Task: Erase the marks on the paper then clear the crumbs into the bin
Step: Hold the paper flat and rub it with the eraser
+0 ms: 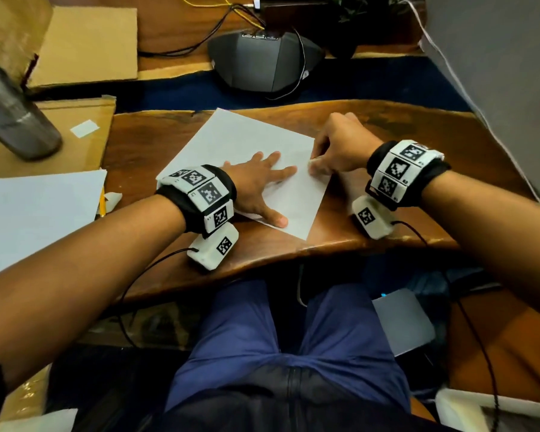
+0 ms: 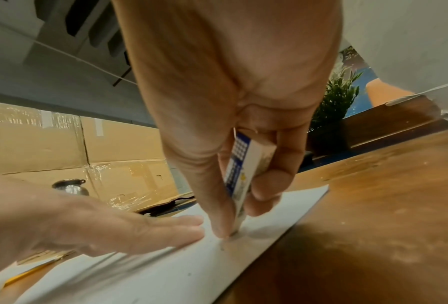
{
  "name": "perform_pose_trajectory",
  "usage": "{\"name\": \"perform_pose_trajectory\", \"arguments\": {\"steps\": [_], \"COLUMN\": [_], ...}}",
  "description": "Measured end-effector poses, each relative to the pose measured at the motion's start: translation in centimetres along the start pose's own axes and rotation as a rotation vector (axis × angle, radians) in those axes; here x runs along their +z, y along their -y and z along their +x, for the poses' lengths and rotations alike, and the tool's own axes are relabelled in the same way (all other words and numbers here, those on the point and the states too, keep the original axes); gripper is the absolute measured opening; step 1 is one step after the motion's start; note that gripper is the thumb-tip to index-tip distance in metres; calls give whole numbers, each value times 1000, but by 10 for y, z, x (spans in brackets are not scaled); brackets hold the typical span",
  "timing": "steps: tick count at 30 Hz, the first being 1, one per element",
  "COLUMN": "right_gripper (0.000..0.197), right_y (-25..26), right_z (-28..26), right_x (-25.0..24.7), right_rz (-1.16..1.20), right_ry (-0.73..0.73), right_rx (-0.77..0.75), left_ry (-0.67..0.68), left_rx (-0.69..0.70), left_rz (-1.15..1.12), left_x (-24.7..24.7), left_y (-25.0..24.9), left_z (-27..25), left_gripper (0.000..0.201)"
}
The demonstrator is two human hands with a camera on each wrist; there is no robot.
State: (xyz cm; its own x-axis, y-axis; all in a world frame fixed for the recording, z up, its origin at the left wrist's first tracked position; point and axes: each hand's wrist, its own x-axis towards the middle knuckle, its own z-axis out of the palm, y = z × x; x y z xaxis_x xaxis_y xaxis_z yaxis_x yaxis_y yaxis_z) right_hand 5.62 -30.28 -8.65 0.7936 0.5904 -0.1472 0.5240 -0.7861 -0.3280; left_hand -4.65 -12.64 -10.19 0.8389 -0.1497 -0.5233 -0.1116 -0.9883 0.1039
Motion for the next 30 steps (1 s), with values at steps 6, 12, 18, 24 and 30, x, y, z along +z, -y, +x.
{"name": "perform_pose_trajectory", "arguments": {"steps": [6, 12, 18, 24, 30], "right_gripper": [9, 14, 9, 7, 10], "right_y": [22, 23, 36, 24, 12], "right_z": [-42, -49, -61, -54, -52], "right_x": [19, 13, 21, 20, 12], "right_rz": [24, 35, 0, 53, 82], "right_ry": [12, 73, 175, 93, 61], "right_rx": [-98, -131, -247, -193, -136], "left_ry": [66, 104, 115, 124, 138], "left_rx": [-23, -38, -39, -43, -55], "left_rz": [25, 55, 49, 35, 33], "left_x": [2, -3, -5, -4, -5], "left_y": [-1, -8, -9, -7, -8], "left_z": [2, 5, 7, 11, 15], "left_gripper": [129, 131, 133, 136, 140]}}
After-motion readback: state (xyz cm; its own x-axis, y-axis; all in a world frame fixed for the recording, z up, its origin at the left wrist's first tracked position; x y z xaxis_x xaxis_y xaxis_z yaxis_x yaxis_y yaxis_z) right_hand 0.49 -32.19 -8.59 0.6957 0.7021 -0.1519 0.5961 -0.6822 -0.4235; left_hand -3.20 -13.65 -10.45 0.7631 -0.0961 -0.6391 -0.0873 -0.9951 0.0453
